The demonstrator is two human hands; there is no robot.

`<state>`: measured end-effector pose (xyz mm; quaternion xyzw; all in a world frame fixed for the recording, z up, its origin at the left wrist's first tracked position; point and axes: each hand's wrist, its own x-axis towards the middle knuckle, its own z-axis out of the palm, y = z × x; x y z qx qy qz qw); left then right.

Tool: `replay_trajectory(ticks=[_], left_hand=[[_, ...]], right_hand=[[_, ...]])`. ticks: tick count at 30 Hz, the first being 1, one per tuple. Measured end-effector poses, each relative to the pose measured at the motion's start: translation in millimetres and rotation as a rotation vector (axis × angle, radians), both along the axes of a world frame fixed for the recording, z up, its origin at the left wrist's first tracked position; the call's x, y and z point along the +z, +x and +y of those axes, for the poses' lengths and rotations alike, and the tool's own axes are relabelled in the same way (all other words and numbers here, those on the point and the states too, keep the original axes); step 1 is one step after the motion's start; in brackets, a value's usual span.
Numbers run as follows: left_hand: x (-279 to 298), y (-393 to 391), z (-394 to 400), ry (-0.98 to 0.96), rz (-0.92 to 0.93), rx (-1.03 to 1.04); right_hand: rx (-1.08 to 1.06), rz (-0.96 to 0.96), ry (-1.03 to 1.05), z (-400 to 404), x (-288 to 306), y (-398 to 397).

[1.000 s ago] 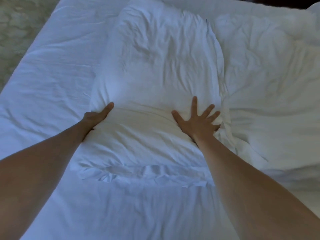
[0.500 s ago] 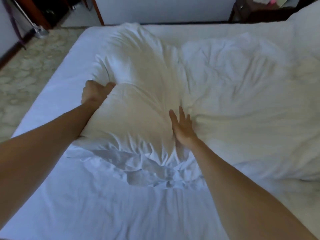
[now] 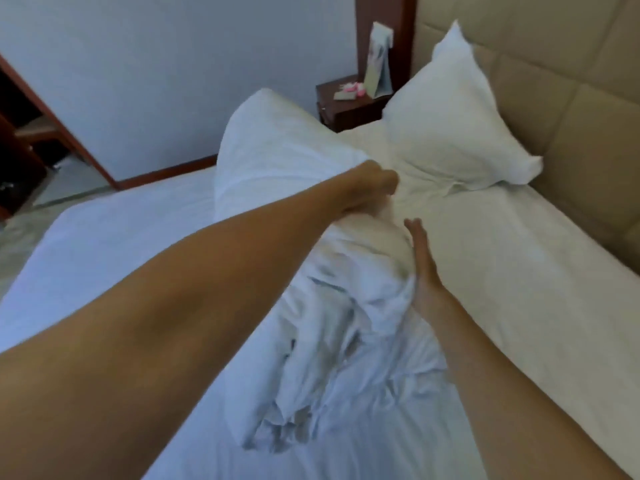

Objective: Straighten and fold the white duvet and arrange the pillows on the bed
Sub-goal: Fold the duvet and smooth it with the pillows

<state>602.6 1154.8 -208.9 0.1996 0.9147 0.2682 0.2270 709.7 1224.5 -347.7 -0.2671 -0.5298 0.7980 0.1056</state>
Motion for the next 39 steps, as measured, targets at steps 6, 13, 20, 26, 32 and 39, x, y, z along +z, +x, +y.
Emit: replay_trajectory(ticks=[6,13,20,26,32,39], left_hand=[[-95,-8,3,-0.143,0.056,-0.029],[-188,87,-32,-0.372,0.242,0.259],[-188,44,-63,-0.439,0.24,-0.231],[-208,35,-136,-0.393,0.281,-0.031],[-262,15,-60,-0.403,0.243,-0.218],[-329,-15,-21,-0.507,0.219,-0.256]], right_hand=[[0.194,-0.378,0.222,83,20,48],[0.431,-0.597,0.954,6,20,-16],[0.179,-0.661,1.14,19,-46,-9],[0.161,-0.71,1.124,85,-74,-4],[0.094,-0.888,0.974,135,-135,-1],[0.266,-1.034,1.135,150,-175,-34]])
